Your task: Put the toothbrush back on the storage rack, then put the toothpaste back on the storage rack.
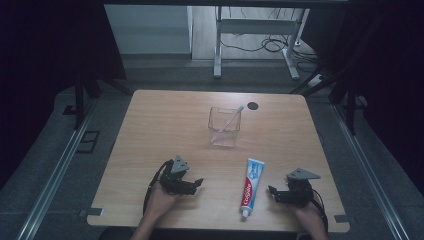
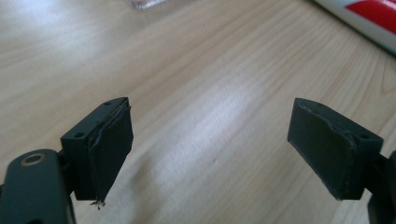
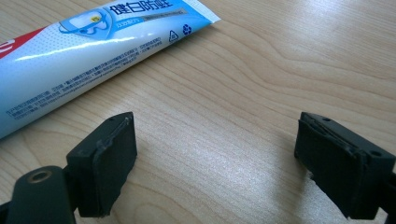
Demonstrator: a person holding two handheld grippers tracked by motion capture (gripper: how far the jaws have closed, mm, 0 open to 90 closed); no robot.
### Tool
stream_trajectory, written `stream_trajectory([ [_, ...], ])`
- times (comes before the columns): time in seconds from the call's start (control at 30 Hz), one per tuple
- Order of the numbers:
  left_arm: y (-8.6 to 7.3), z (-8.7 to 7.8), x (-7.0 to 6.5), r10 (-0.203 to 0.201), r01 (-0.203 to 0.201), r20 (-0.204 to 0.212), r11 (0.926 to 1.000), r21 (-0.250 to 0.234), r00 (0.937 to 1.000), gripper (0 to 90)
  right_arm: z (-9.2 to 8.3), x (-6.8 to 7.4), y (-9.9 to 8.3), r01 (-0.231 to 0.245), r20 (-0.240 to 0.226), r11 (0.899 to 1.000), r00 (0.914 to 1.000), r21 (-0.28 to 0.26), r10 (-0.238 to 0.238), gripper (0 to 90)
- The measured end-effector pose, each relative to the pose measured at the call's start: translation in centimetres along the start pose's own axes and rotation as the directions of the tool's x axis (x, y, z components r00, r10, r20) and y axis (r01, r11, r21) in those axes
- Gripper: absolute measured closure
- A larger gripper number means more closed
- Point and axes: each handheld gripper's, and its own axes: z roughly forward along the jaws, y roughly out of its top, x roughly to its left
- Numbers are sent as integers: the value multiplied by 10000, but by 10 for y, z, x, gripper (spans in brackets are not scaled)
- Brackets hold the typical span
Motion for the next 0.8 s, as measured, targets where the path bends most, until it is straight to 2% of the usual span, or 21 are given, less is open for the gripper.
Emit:
stream_trajectory([
  [0.17,-11,3,-6,130,-130,17,9992,381,9999,143,0,0,0,9,1,10000,10000,-7,-9,128],
  [0.23,-12,3,-8,288,-278,-137,9970,720,9995,143,0,0,0,-2,-3,10000,10000,-4,2,128],
  [0.3,-13,3,-9,401,-384,-240,9968,703,9989,142,0,0,0,-4,-10,10000,10000,-12,4,131],
  [0.37,-13,4,-8,370,-352,-181,9954,896,9992,144,-1,0,0,4,-32,10000,10000,-25,-4,135],
  [0.43,-13,4,-5,117,-119,27,9953,961,9999,144,-1,-1,-1,26,-97,10000,9999,-35,-26,136],
  [0.5,-13,4,-4,-6,3,37,9959,909,10000,141,-2,-2,-1,-43,-195,10000,9998,-76,42,136],
  [0.63,-13,4,-5,76,-67,-87,9954,960,9999,140,-4,-5,-2,-368,-515,9992,9980,-177,358,136],
  [0.8,-13,4,-5,70,-61,-92,9954,956,9999,141,-7,-4,-1,-441,-760,9989,9961,126,449,143],
])
